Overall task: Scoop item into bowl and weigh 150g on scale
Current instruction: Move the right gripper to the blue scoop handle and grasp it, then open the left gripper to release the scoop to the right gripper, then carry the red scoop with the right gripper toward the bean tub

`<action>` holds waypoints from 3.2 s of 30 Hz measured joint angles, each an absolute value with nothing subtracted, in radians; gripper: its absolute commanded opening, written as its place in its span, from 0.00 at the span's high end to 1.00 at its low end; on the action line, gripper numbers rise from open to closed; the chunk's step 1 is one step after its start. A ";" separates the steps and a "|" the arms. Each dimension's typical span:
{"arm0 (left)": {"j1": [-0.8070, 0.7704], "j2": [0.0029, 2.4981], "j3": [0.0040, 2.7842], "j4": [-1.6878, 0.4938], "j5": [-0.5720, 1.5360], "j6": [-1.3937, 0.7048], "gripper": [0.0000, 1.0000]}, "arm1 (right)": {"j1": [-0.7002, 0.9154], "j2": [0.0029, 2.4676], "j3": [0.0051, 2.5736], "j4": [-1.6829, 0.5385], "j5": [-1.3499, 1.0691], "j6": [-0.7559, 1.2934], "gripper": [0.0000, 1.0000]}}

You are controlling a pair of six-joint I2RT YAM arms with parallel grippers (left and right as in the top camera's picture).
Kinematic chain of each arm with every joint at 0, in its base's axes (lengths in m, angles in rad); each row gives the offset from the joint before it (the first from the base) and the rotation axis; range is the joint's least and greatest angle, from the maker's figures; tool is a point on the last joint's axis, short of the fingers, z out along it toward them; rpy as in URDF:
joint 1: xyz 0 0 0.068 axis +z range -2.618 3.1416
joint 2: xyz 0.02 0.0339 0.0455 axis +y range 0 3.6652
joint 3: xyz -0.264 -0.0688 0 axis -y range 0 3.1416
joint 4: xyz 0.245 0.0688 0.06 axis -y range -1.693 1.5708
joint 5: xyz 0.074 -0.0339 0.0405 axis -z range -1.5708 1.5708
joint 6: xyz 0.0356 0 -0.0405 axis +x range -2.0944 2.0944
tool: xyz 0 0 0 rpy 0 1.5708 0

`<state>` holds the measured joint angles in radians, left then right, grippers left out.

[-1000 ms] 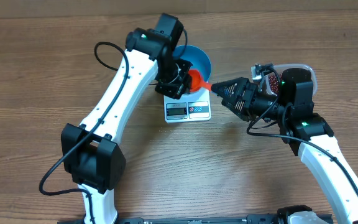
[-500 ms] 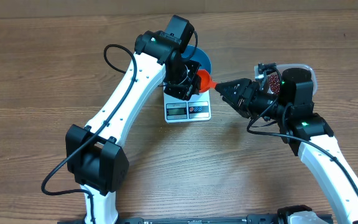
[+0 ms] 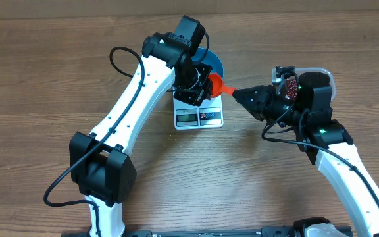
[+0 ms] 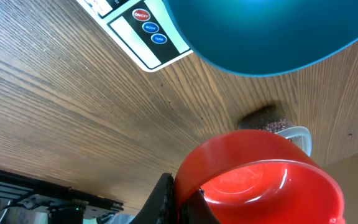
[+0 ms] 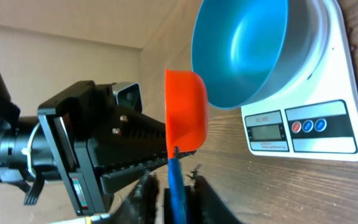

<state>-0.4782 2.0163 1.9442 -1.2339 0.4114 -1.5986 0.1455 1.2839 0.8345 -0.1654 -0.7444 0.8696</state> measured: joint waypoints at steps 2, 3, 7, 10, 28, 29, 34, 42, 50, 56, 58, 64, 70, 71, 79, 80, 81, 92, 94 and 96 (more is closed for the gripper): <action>-0.478 2.016 1.944 -1.234 0.412 -1.599 0.96 | 0.146 1.284 0.834 -0.166 -0.742 0.870 0.93; -0.478 2.016 1.944 -1.234 0.412 -1.599 0.96 | 0.146 1.284 0.834 -0.166 -0.743 0.871 0.96; -0.478 2.016 1.944 -1.234 0.412 -1.599 0.96 | 0.146 1.284 0.834 -0.166 -0.743 0.870 0.96; -0.478 2.016 1.944 -1.234 0.412 -1.599 0.96 | 0.146 1.284 0.834 -0.166 -0.743 0.870 0.96; -0.478 2.016 1.946 -1.233 0.416 -1.603 0.96 | 0.146 1.284 0.834 -0.170 -0.717 0.870 0.66; -0.478 2.016 1.946 -1.233 0.416 -1.603 0.96 | 0.146 1.284 0.834 -0.170 -0.716 0.871 0.66; -0.478 2.016 1.946 -1.233 0.416 -1.603 0.96 | 0.146 1.284 0.834 -0.168 -0.714 0.870 0.70; -0.478 2.016 1.946 -1.234 0.412 -1.603 0.86 | 0.147 1.284 0.834 -0.159 -0.717 0.869 0.96; -0.478 2.016 1.946 -1.237 0.416 -1.602 0.00 | 0.147 1.284 0.834 -0.159 -0.706 0.870 0.96; -0.478 2.016 1.946 -1.237 0.416 -1.598 0.01 | 0.147 1.284 0.834 -0.177 -0.705 0.861 0.96; -0.478 2.016 1.946 -1.241 0.416 -1.589 0.00 | 0.146 1.284 0.834 -0.197 -0.702 0.842 0.96; -0.478 2.016 1.946 -1.286 0.415 -1.521 0.00 | 0.144 1.284 0.834 -0.272 -0.698 0.753 0.96; -0.478 2.016 1.946 -1.336 0.392 -1.433 0.00 | 0.111 1.256 0.835 -0.400 -0.636 0.673 0.96; -0.478 2.016 1.946 -1.338 0.387 -1.415 0.00 | 0.103 1.240 0.835 -0.422 -0.620 0.660 0.96; -0.478 2.014 1.946 -1.328 0.314 -1.262 0.01 | 0.030 1.066 0.835 -0.553 -0.518 0.569 0.96; -0.478 2.010 1.946 -1.327 0.297 -1.227 0.01 | 0.023 1.046 0.835 -0.572 -0.502 0.547 0.96; -0.479 2.006 1.946 -1.325 0.281 -1.190 0.01 | 0.019 1.029 0.835 -0.586 -0.485 0.529 0.96; -0.566 1.975 1.947 -1.282 -0.040 -0.707 0.00 | 0.014 0.923 0.835 -0.678 -0.251 0.429 0.96; -0.587 1.975 1.947 -1.234 -0.079 -0.659 0.00 | 0.014 0.923 0.835 -0.690 -0.236 0.425 0.96; -0.603 1.975 1.947 -1.185 -0.099 -0.627 0.01 | 0.014 0.923 0.835 -0.697 -0.227 0.422 0.96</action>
